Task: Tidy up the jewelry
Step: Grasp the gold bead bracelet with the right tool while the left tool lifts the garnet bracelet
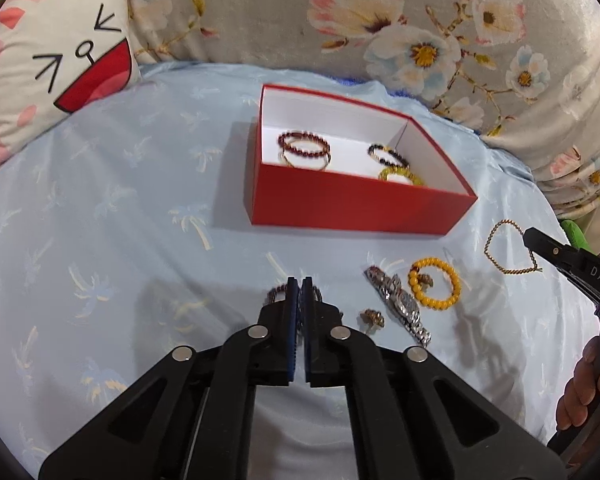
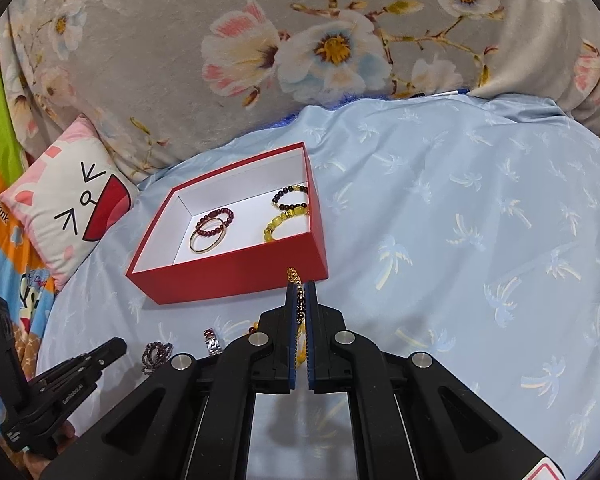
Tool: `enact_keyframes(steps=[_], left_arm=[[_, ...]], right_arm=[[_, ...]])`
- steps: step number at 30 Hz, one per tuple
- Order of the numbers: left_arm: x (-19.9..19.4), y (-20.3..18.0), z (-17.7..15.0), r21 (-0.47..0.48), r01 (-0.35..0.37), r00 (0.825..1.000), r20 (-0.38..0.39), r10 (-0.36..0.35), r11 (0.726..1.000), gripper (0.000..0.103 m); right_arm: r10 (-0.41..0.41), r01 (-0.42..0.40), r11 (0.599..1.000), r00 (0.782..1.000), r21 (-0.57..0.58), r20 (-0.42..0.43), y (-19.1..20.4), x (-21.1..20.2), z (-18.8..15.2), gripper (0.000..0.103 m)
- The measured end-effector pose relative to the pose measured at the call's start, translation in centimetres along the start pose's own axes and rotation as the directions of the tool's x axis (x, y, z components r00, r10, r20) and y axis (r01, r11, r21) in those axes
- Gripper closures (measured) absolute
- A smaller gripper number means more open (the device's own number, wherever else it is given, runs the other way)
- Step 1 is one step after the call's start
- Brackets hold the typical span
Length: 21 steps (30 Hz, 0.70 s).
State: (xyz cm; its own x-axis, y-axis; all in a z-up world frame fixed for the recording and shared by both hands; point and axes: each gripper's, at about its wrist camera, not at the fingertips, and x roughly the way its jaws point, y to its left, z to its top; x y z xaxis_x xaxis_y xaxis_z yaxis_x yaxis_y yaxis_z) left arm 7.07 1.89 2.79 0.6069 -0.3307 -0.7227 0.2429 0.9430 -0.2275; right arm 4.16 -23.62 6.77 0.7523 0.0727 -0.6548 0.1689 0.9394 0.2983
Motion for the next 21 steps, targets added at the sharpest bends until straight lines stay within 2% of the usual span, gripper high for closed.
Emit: enact_keyframes(steps=[2, 3, 4, 6, 9, 11, 13, 16, 21], left_arm=[[0.6, -0.2, -0.4, 0.003, -0.015, 1.0, -0.013, 0.015, 1.0, 0.07], [0.7, -0.2, -0.5, 0.006, -0.018, 1.0, -0.014, 0.018, 1.0, 0.063], [1.0, -0.4, -0.6, 0.009, -0.022, 1.0, -0.013, 0.022, 1.0, 0.059], [1.5, -0.7, -0.6, 0.022, -0.027, 0.999, -0.016, 0.027, 0.999, 0.059], [2.8, -0.6, -0.6, 0.02, -0.038, 0.999, -0.029, 0.039, 0.999, 0.064], [3.6, -0.3, -0.5, 0.01, -0.038, 0.998, -0.047, 0.039, 0.999, 0.087], [3.7, -0.1, -0.5, 0.01, -0.04, 0.998, -0.043, 0.041, 0.999, 0.093], [3.4, 0.0, -0.5, 0.011, -0.034, 0.999, -0.038, 0.034, 0.999, 0.098], [2.1, -0.2, 0.1, 0.01, -0.012, 1.0, -0.016, 0.013, 1.0, 0.098]], right_arm=[[0.003, -0.003, 1.0, 1.0, 0.004, -0.011, -0.1, 0.3, -0.3, 0.1], [0.004, -0.004, 1.0, 1.0, 0.005, -0.017, -0.1, 0.4, -0.5, 0.1], [0.005, -0.005, 1.0, 1.0, 0.006, -0.021, -0.1, 0.5, -0.6, 0.1], [0.006, -0.006, 1.0, 1.0, 0.008, -0.029, -0.1, 0.7, -0.9, 0.1], [0.011, -0.01, 1.0, 0.999, 0.009, -0.039, -0.1, 1.1, -1.2, 0.1], [0.012, -0.012, 1.0, 0.999, 0.007, -0.043, 0.0, 1.3, -1.4, 0.1], [0.014, -0.013, 1.0, 0.999, 0.007, -0.048, 0.1, 1.4, -1.4, 0.099], [0.018, -0.017, 1.0, 0.998, 0.007, -0.053, 0.1, 1.6, -1.5, 0.099], [0.03, -0.03, 1.0, 0.999, -0.002, -0.039, 0.6, 1.1, -1.1, 0.099]])
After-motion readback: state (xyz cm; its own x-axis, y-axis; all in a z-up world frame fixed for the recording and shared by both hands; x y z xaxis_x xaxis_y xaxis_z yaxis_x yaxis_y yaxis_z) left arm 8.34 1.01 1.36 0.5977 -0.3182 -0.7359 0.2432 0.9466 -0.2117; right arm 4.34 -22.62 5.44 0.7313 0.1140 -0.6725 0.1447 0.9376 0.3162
